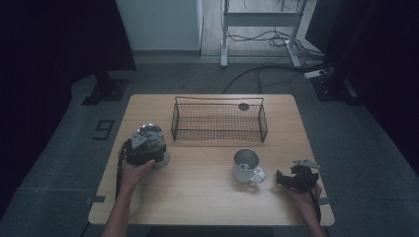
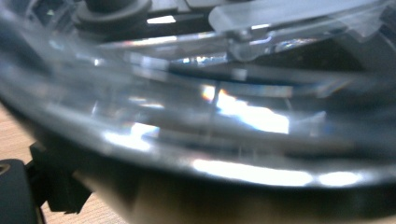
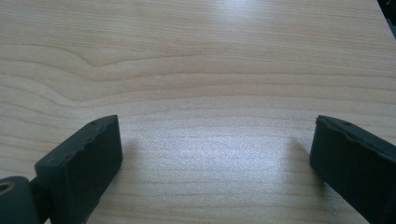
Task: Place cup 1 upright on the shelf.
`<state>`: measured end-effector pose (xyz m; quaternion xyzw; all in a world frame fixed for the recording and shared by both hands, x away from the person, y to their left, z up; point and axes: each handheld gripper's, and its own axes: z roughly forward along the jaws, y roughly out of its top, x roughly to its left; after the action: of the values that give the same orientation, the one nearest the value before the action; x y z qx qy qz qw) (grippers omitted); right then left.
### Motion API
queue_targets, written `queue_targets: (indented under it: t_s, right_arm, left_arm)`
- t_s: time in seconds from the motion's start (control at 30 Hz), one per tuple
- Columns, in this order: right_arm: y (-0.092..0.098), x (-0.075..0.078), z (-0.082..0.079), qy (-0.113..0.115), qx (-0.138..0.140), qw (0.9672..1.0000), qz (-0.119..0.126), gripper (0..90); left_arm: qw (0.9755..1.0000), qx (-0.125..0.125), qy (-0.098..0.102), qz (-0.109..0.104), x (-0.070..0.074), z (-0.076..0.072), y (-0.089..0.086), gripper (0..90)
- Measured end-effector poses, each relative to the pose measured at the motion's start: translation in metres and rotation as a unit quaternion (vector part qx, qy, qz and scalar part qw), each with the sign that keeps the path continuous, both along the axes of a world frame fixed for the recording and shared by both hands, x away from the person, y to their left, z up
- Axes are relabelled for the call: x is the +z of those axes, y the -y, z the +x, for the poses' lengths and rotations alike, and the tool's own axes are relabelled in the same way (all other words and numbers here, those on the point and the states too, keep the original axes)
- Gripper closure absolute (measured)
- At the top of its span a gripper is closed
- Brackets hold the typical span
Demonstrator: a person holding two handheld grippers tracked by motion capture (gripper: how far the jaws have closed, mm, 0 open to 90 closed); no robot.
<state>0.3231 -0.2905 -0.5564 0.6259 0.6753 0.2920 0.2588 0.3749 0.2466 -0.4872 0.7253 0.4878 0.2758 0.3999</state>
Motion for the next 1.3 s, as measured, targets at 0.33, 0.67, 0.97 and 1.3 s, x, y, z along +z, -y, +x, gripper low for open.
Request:
queue_targets:
  t_s: [0.33,0.67,0.97,1.3]
  right_arm:
    - [0.000,0.000,0.000,0.000,0.000,1.0000,0.000,2.4]
    - [0.000,0.000,0.000,0.000,0.000,1.0000,0.000,2.4]
    - [0.000,0.000,0.000,0.000,0.000,1.0000,0.000,2.4]
    - [0.000,0.000,0.000,0.000,0.000,1.0000,0.000,2.4]
  left_arm:
    - [1.0000,-0.001,0.008,0.002,0.000,-0.002,-0.002,4.4]
    - [0.9995,-0.010,0.027,-0.016,0.019,-0.013,-0.006,4.4]
    - [0.9992,-0.015,0.034,-0.016,0.028,-0.018,-0.006,4.4]
    - [0.9987,-0.018,0.044,-0.020,0.043,-0.026,-0.008,4.4]
